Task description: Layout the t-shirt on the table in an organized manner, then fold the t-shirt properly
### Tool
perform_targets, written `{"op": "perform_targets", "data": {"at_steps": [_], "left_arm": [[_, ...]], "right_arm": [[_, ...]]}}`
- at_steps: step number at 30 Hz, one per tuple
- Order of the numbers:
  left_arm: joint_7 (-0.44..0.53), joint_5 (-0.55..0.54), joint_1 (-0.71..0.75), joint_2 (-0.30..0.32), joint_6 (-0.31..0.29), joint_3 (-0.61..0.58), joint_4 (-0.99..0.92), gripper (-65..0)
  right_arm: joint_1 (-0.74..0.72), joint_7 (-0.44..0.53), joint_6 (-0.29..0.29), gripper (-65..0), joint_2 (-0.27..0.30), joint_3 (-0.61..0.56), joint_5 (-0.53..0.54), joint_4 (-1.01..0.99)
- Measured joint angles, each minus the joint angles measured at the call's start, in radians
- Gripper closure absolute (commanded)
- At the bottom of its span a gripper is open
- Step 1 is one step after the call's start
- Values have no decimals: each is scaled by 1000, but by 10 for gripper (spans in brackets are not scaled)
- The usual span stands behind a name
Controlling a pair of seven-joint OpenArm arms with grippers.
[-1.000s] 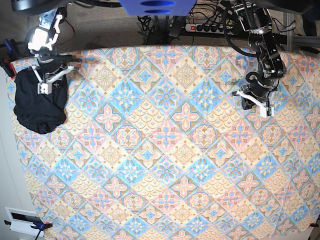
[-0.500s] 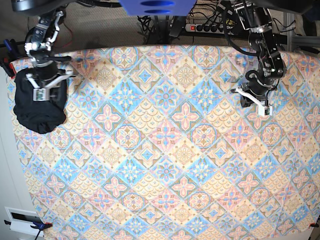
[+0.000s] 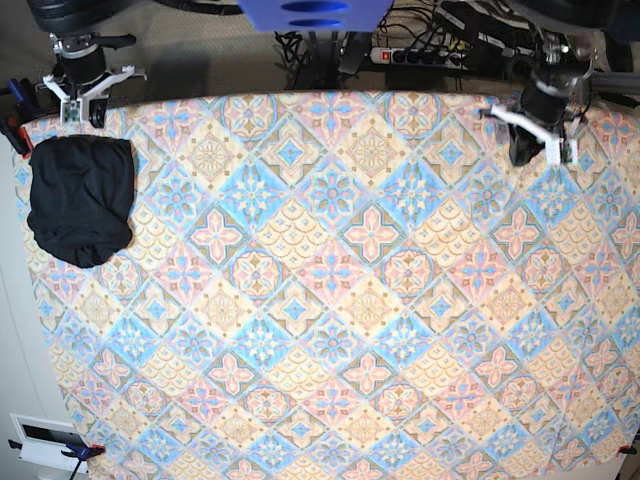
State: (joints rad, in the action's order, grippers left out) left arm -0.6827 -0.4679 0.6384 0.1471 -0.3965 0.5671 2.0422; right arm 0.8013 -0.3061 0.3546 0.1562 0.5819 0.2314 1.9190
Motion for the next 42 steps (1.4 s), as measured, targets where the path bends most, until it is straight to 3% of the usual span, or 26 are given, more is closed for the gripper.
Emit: {"op": "perform_targets", "data": {"at_steps": [4, 8, 13, 19, 21, 24, 28, 30, 37, 42], "left_arm": [[210, 18, 127, -51, -9, -6, 4, 0], [427, 177, 256, -148, -5, -4, -27, 0], [472, 252, 256, -137, -6, -5, -208, 0], [731, 265, 250, -123, 3, -6, -743, 0], [880, 291, 192, -126, 0, -7, -952, 0], [984, 402, 30, -96, -8, -13, -1292, 0], [1047, 470, -215, -8, -4, -10, -1724, 0], [1102, 492, -277, 29, -18, -10, -1814, 0], [1030, 735, -415, 34, -2, -5, -1815, 0], [980, 887, -498, -34, 3, -6, -1816, 0]], "right_arm": [[84, 73, 4, 0, -2, -4, 4, -26], [122, 90, 3, 0, -10, -4, 5, -166], [116, 91, -3, 0, -34, -19, 2, -391], [72, 239, 0, 0, -34, -140, 8, -722], [24, 239, -6, 0, -37, -175, 0, -862], [-77, 248, 1, 0, -35, -195, 5, -1054], [-251, 271, -2, 0, -33, -193, 9, -1261], [-312, 339, -2, 0, -35, -199, 10, -1345], [-454, 386, -12, 0, -33, -230, 0, -1519], [-547, 494, -5, 0, -49, -286, 8, -1581]]}}
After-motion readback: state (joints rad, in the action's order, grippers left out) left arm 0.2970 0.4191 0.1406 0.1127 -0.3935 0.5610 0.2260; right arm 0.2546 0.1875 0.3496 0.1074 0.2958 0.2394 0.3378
